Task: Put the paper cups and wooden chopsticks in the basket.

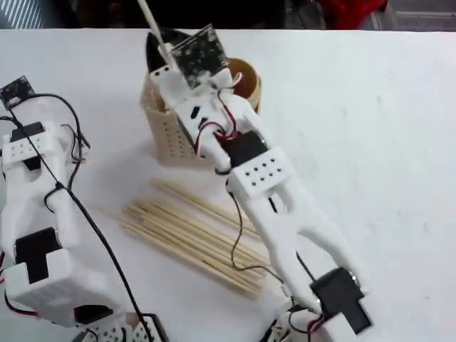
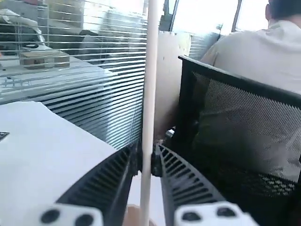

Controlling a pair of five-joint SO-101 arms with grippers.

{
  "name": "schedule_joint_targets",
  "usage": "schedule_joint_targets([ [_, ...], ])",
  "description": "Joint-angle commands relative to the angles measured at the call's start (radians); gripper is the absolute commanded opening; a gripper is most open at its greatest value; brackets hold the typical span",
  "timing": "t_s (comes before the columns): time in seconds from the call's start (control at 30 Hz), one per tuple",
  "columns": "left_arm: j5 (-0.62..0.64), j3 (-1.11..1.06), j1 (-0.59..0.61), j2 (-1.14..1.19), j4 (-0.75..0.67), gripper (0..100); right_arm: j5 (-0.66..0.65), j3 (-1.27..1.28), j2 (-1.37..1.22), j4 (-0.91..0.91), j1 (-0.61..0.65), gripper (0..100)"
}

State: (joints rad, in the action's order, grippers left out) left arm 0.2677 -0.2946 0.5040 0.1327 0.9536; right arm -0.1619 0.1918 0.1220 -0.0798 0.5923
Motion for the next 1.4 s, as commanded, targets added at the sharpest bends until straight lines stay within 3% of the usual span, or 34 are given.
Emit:
schedule_joint_targets([
  [0.0, 0.009, 0.003, 0.002, -0.004, -0.011, 17, 0.049, -0.055, 0.004, 0.013, -0.048, 2.7],
  [0.2, 0.009, 0.003, 0.002, -0.004, -0.011, 17, 0.187, -0.06, 0.061, -0.148, -0.05, 18.7],
  [0.4, 0.008, 0.003, 0.002, -0.004, -0.011, 17, 0.198, -0.06, 0.113, -0.229, -0.042, 13.7],
  [0.57, 0.008, 0.003, 0.002, -0.004, -0.011, 17, 0.196, -0.06, 0.277, -0.601, -0.022, 2.2],
  [0.7, 0.008, 0.003, 0.002, -0.004, -0.011, 17, 0.015, -0.055, 0.458, -0.98, -0.031, 5.3],
  [0.83, 0.008, 0.003, 0.002, -0.004, -0.011, 17, -0.141, -0.005, 0.469, -1.211, 0.021, 12.0],
  [0.93, 0.008, 0.003, 0.004, -0.004, -0.011, 17, -0.15, 0.112, 0.409, -1.219, 0.038, 16.3],
  [1.1, 0.008, -0.02, 0.007, -0.004, -0.018, 17, -0.152, 0.322, 0.289, -1.061, 0.039, 19.1],
  [1.23, 0.008, -0.023, 0.007, -0.005, -0.018, 17, -0.307, 0.446, 0.206, -0.938, 0.059, 19.1],
  [1.37, 0.008, -0.023, 0.007, -0.005, -0.018, 17, -0.324, 0.529, 0.137, -0.819, 0.061, 19.1],
])
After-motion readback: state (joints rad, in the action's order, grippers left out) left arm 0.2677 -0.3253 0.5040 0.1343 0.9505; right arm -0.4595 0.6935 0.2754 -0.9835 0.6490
